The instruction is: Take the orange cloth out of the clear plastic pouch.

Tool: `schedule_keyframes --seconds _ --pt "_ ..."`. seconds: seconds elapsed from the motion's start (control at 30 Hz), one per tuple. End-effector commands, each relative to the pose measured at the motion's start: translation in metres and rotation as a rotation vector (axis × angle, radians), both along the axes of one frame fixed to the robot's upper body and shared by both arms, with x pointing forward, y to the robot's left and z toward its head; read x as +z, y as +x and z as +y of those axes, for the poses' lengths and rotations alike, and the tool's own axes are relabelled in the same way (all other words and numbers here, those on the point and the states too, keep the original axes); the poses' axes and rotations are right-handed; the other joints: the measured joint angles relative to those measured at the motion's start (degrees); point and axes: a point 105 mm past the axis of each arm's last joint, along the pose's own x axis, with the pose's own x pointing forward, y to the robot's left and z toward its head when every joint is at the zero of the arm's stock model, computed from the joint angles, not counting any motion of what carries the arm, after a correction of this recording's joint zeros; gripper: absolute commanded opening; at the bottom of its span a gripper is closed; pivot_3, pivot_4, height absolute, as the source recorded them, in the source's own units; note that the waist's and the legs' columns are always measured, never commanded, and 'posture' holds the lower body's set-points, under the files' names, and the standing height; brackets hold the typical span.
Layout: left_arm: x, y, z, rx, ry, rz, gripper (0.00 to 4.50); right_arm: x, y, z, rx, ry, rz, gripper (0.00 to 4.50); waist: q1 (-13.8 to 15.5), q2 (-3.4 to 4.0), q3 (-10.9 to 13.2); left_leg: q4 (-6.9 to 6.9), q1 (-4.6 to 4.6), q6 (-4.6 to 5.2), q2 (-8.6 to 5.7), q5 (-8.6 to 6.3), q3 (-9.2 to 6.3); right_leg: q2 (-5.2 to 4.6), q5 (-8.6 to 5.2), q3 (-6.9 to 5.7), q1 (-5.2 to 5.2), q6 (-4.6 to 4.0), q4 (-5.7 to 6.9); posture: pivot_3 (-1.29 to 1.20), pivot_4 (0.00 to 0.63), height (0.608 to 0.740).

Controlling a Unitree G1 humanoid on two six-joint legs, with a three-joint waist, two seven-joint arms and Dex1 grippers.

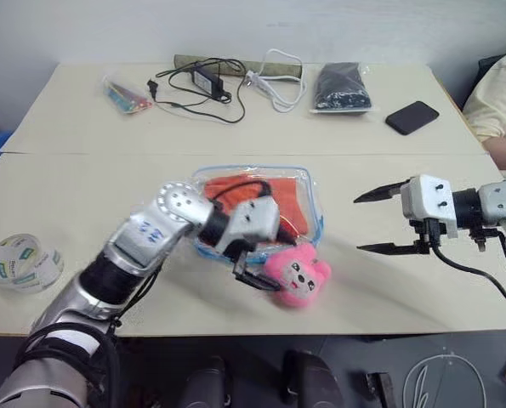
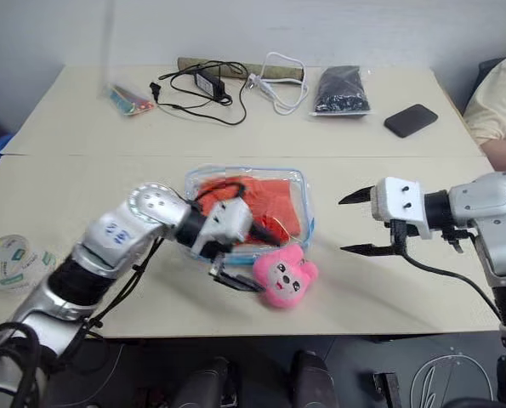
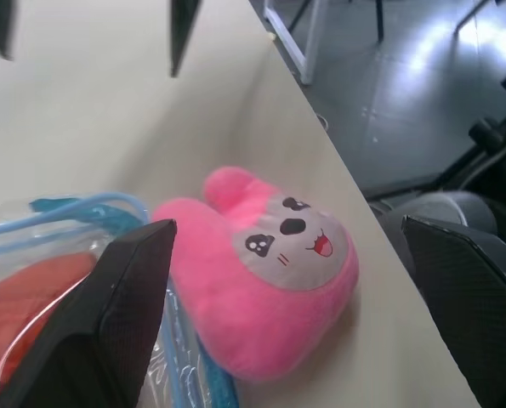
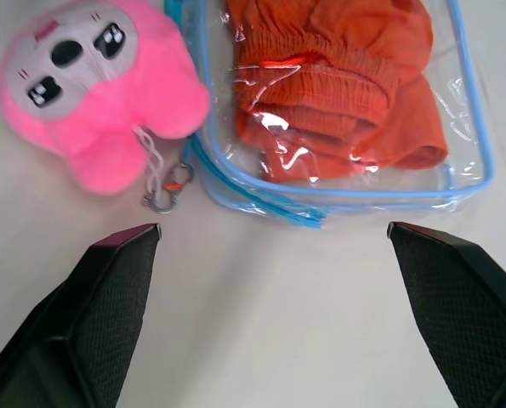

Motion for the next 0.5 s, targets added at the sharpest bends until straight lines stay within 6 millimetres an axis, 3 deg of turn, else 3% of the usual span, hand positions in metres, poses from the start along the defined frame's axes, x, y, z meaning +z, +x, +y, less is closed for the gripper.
schedule_keyframes --seconds 0.03,0.1,0.13,0.4,0.5 --pt "-0.016 0.005 -0.005 -0.034 0.053 -0.086 4.5 -0.004 0.009 0.008 0.038 -0.047 -0.121 4.49 0.0 0.0 0.0 0.0 -0.01 0.01 0.0 0.0 -0.01 0.0 0.0 -0.01 -0.01 0.0 0.0 0.0 0.15 0.74" --pt "-0.021 0.009 -0.011 -0.014 0.041 -0.093 4.5 -0.013 0.013 0.01 0.07 -0.098 -0.163 4.49 0.0 0.0 0.0 0.03 -0.01 0.01 0.0 0.01 -0.05 -0.01 0.0 -0.02 0.01 0.0 0.01 0.0 0.15 0.74" --pt "-0.022 0.011 -0.013 -0.003 0.035 -0.096 4.3 -0.017 0.014 0.01 0.09 -0.126 -0.18 4.5 0.2 0.0 0.0 0.03 -0.03 0.02 -0.02 0.01 -0.05 -0.04 0.0 -0.02 0.0 0.0 0.02 0.0 0.15 0.74" --pt "-0.021 0.011 -0.01 0.029 0.004 -0.09 2.25 -0.021 0.024 0.018 0.182 -0.165 -0.275 4.5 0.6 0.0 0.0 0.08 -0.02 0.09 -0.04 0.05 -0.29 -0.13 0.02 -0.14 0.1 0.04 0.01 0.0 0.15 0.74" --pt "-0.02 0.011 -0.007 0.053 -0.006 -0.085 1.47 -0.024 0.025 0.022 0.204 -0.151 -0.268 3.91 0.5 0.0 0.0 0.08 -0.02 0.09 -0.04 0.05 -0.34 -0.13 0.02 -0.14 0.1 0.04 0.01 0.0 0.15 0.74"
